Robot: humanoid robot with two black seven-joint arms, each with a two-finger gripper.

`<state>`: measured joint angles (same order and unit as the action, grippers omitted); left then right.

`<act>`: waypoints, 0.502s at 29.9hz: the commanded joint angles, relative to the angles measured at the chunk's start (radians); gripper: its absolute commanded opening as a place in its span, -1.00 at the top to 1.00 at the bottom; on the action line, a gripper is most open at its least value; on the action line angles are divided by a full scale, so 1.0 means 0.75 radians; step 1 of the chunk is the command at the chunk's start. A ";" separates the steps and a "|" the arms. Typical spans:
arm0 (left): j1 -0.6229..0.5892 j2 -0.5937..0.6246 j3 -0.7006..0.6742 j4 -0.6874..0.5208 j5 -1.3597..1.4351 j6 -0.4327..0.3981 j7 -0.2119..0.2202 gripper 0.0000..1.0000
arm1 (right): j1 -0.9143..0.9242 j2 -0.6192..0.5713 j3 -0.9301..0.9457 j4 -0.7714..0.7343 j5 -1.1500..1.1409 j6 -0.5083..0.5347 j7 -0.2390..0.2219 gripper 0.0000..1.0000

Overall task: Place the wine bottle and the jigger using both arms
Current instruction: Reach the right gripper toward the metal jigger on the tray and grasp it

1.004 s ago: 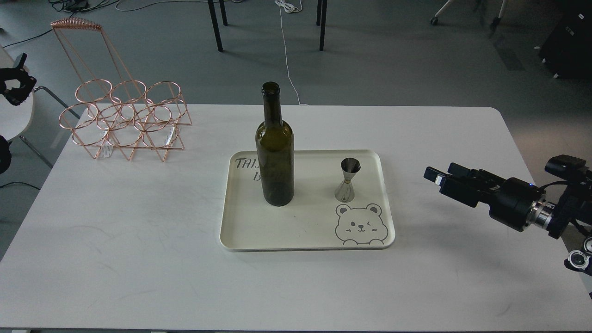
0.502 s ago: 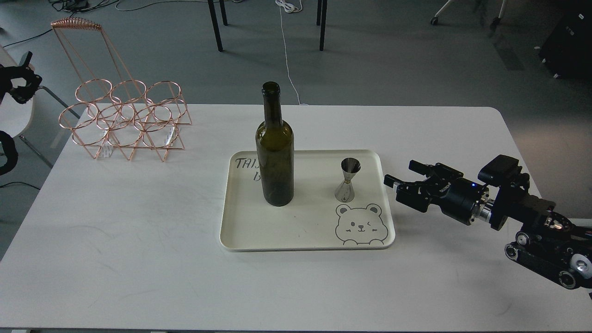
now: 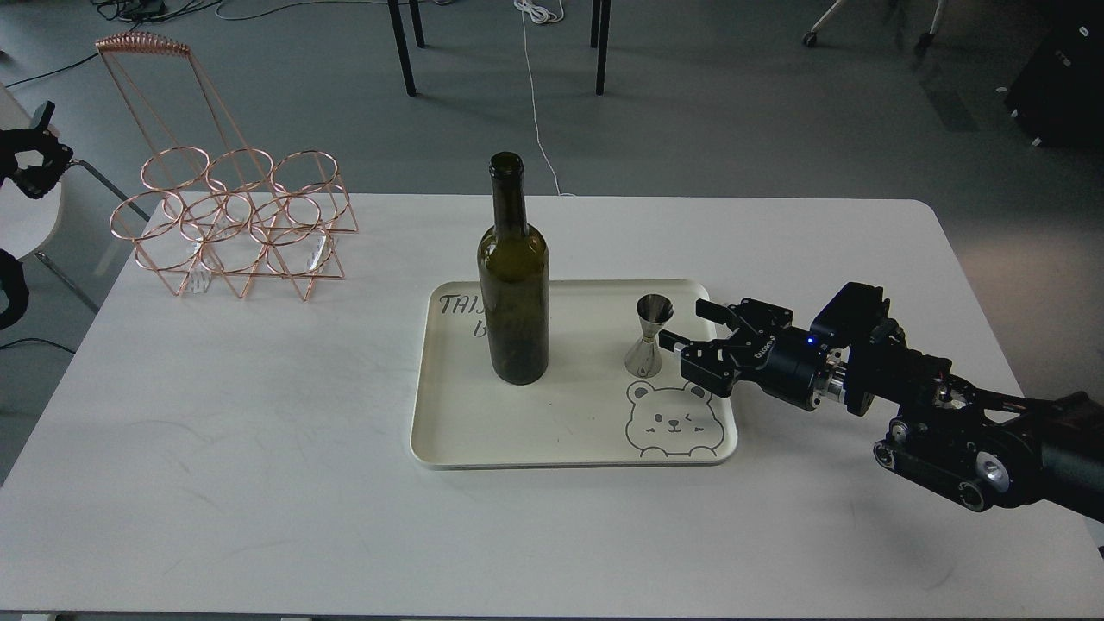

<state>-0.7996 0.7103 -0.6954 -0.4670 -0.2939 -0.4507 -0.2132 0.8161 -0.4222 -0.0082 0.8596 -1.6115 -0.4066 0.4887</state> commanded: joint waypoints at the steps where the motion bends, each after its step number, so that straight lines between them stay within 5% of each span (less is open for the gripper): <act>1: -0.016 -0.002 0.001 -0.001 0.003 0.010 0.004 -0.97 | 0.006 0.047 -0.001 -0.033 -0.001 -0.004 0.000 -0.34; 15: -0.024 -0.008 0.003 -0.001 0.005 0.012 0.002 -0.97 | 0.053 0.133 -0.081 -0.097 -0.001 -0.030 0.000 -0.22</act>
<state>-0.8161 0.7062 -0.6920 -0.4677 -0.2899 -0.4432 -0.2101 0.8589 -0.3258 -0.0681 0.7884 -1.6123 -0.4208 0.4887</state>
